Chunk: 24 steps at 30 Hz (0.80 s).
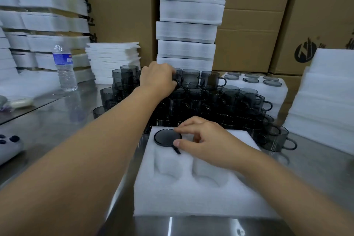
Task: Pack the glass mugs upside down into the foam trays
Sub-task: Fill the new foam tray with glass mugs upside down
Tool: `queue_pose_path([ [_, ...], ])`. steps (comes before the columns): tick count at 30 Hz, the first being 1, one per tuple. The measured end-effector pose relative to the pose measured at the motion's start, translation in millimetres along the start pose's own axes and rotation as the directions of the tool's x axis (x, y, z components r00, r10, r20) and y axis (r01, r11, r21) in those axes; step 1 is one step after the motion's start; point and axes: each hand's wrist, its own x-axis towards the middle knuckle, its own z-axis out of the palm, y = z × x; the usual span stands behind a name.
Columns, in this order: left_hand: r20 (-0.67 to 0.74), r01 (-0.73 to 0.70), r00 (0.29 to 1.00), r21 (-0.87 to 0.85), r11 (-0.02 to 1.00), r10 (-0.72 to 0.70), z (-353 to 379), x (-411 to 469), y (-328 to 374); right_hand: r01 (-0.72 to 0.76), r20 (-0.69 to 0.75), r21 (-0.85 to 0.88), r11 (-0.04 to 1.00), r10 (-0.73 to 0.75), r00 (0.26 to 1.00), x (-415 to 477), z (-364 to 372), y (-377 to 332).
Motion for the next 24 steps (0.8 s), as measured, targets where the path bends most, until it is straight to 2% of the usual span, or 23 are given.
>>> queue_pose_path([
  [4,-0.021,0.020,0.999,-0.190,0.982,-0.024,0,-3,1,0.014,-0.002,-0.013,1.000,-0.014,1.000,0,0,0],
  [7,-0.050,-0.025,0.999,-0.273,0.962,0.011,1,-7,1,0.025,-0.006,-0.024,0.999,-0.025,1.000,1,0,1],
  [13,-0.212,-0.119,0.977,-0.450,0.885,0.024,-6,-20,8,0.028,-0.009,-0.002,1.000,-0.028,1.000,1,-1,0],
  [16,-0.305,-0.228,0.948,-0.451,0.863,0.090,-8,-39,13,0.008,-0.090,0.115,0.993,0.003,0.996,2,-3,0],
  [18,-0.327,-0.274,0.935,-0.419,0.866,0.137,-5,-55,13,-0.051,-0.167,0.252,0.967,0.095,0.981,5,-6,-2],
  [21,-0.348,-0.302,0.925,-0.424,0.854,0.154,6,-77,12,-0.091,-0.293,0.491,0.867,0.263,0.919,8,-12,-3],
  [24,-0.368,-0.309,0.921,-0.498,0.811,0.126,14,-89,14,-0.071,-0.405,0.561,0.824,0.349,0.845,8,-20,0],
])
